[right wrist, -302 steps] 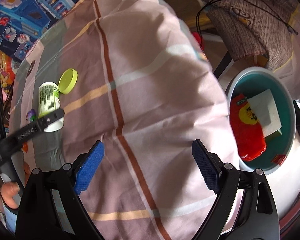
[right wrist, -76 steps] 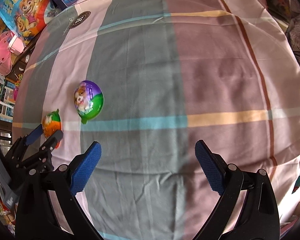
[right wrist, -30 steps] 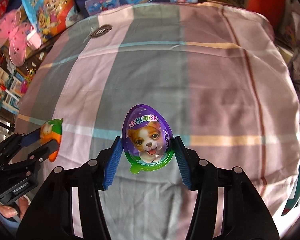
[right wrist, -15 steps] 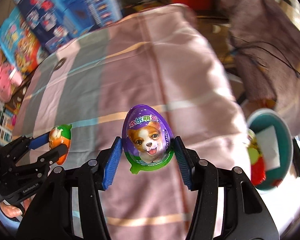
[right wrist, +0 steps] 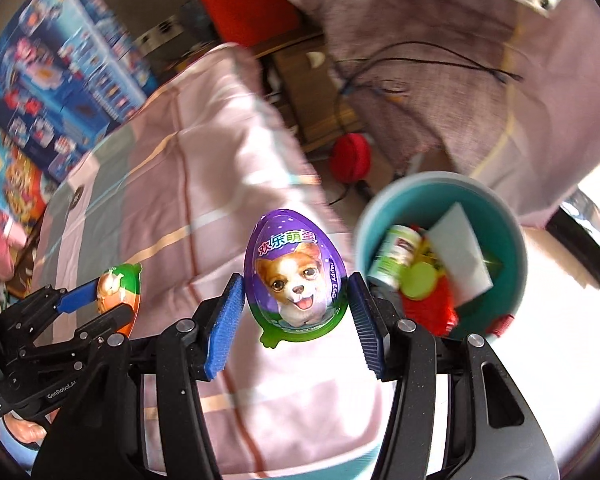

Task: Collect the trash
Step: 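Carry the purple and orange eggs over the teal bucket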

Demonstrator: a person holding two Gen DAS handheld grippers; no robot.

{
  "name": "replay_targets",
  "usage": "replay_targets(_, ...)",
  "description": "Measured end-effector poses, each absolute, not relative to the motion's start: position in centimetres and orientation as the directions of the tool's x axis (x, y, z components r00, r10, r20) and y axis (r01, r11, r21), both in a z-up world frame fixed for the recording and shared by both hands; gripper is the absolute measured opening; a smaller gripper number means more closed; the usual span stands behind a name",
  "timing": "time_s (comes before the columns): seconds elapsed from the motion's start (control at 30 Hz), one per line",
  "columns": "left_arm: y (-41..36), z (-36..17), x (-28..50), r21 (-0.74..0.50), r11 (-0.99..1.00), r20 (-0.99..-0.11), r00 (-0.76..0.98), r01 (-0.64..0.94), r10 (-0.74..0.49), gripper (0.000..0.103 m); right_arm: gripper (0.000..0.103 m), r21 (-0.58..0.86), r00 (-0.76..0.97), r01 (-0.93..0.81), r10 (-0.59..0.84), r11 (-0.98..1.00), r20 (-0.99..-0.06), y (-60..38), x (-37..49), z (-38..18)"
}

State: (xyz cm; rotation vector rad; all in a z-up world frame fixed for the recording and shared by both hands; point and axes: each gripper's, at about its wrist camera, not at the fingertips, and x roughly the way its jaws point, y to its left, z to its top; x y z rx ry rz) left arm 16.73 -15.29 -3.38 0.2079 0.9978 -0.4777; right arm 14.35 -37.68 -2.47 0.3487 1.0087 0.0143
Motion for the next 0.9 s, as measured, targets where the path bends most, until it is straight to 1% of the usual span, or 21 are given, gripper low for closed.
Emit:
replay_targets(0.47,-26.0,-3.8,16.3,-0.014,0.794,-0.866,0.39,0.608,-0.314,0.052,0.051,0.361,0.572,0.318,0.127,0.877,-0.81,-49.0,10.6,-4.0)
replay_targets(0.63,-29.5,-4.4,16.7,-0.009,0.764,-0.877,0.362,0.645,-0.316,0.052,0.051,0.373,0.56,0.351,0.127,0.859,-0.819,-51.1,10.3,-5.0)
replay_targets(0.9,-34.9,-6.2,18.2,-0.038,0.727,-0.896,0.298,0.685,-0.328,0.052,0.051,0.372,0.534,0.389,0.122,0.843,-0.836,-53.5,10.6,-6.2)
